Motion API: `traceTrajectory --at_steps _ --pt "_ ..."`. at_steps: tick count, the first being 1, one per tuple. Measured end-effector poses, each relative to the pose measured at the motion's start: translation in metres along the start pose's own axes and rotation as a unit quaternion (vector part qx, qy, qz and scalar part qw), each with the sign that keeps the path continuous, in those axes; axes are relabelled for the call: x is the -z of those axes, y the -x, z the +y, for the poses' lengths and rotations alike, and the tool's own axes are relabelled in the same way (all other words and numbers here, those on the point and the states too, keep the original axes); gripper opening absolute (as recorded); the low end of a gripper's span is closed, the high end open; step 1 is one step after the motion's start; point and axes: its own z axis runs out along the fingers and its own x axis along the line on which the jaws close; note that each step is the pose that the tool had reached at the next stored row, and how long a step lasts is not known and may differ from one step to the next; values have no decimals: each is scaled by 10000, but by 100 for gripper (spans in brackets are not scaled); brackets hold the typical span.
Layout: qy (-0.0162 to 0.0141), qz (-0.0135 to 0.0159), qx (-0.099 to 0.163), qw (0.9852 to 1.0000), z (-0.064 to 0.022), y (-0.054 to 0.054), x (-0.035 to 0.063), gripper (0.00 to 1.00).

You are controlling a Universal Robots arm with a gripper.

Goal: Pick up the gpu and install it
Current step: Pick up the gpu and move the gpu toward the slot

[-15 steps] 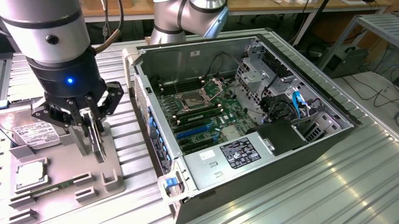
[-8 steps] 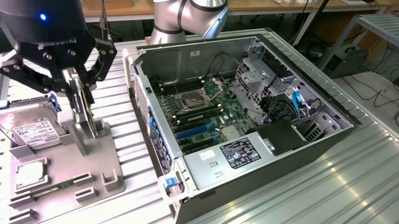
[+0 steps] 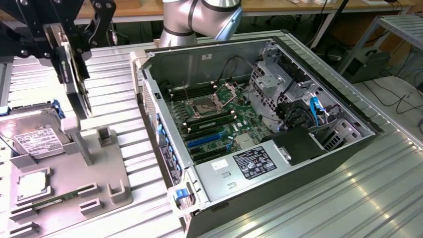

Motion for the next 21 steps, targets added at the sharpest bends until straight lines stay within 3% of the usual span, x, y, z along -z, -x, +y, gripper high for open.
traceTrajectory --at_steps 15,17,21 --pt "-3 -2 0 10000 -3 65 0 29" --pt "-3 -2 0 10000 -6 97 -3 29" --pt "-2 -3 0 10000 -20 263 -7 29"
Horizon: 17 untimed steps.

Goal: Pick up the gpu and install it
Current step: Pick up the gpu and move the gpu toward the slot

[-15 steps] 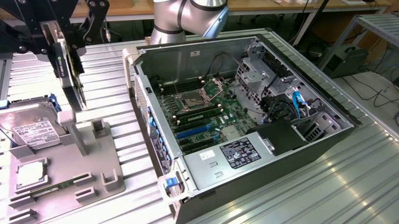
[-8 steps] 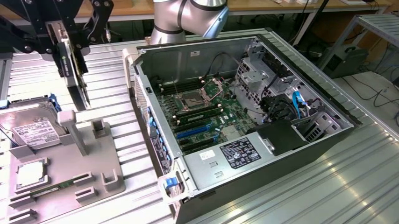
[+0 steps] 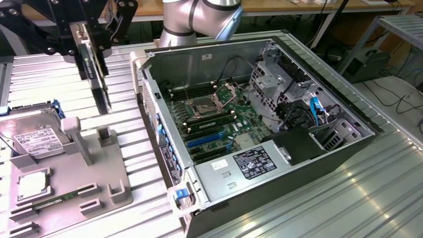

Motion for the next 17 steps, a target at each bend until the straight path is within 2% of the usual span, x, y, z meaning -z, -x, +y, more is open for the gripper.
traceTrajectory --at_steps 3,7,11,17 --pt "0 0 -1 10000 -10 126 -5 29" --pt "0 0 0 10000 -20 236 -12 29" --pt "0 0 0 10000 -35 408 -17 29" --pt "-3 1 0 10000 -45 526 -23 29"
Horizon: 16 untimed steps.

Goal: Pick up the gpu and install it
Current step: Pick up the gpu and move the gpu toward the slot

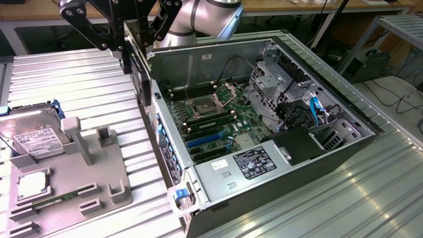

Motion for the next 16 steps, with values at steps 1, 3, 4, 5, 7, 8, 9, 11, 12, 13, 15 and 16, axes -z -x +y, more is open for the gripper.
traceTrajectory --at_steps 1,3,4,5,7,8,9,11,12,13,15,16 --pt "-1 0 0 10000 -1 18 -1 29" --pt "-2 0 0 10000 -5 64 -5 29" --pt "-3 0 0 10000 -7 93 -6 29" --pt "-3 0 0 10000 -10 127 -8 29" --pt "-3 0 0 10000 -17 222 -13 29" --pt "-3 0 0 10000 -20 262 -14 29" --pt "-4 0 0 10000 -23 304 -15 29" --pt "-4 0 1 10000 -27 373 -19 29" --pt "-5 0 0 10000 -29 407 -21 29" --pt "-6 0 0 10000 -31 441 -23 29" --pt "-7 0 0 10000 -35 503 -26 29" --pt "-7 0 1 10000 -36 530 -27 29"
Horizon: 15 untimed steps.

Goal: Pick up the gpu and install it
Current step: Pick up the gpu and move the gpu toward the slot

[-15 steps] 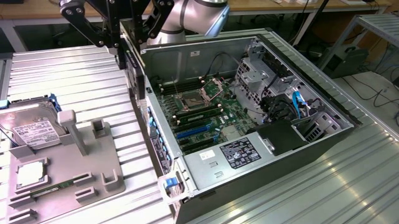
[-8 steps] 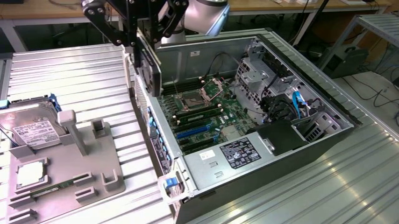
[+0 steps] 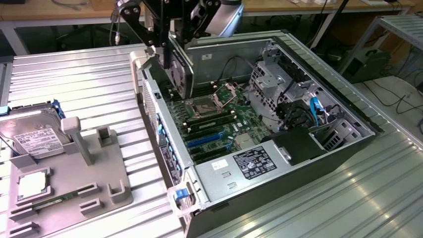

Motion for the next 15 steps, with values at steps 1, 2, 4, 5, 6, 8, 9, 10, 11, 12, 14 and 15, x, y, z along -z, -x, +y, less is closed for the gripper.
traceTrajectory --at_steps 1,2,4,5,6,8,9,10,11,12,14,15 --pt "-1 0 0 10000 -1 24 -1 29" --pt "-2 0 -1 10000 -3 54 -2 29" --pt "-6 1 -1 10000 -6 121 -6 29" --pt "-9 1 0 10000 -7 149 -7 29" --pt "-10 1 0 10000 -7 174 -9 29" --pt "-15 1 0 10000 -9 230 -12 29" --pt "-17 2 0 10000 -10 255 -13 29" --pt "-20 2 -1 10000 -11 281 -15 29" --pt "-22 2 -1 10000 -12 305 -16 29" --pt "-24 2 0 10000 -13 329 -18 29" --pt "-27 2 0 10000 -14 374 -21 29" --pt "-29 3 0 10000 -15 398 -23 29"
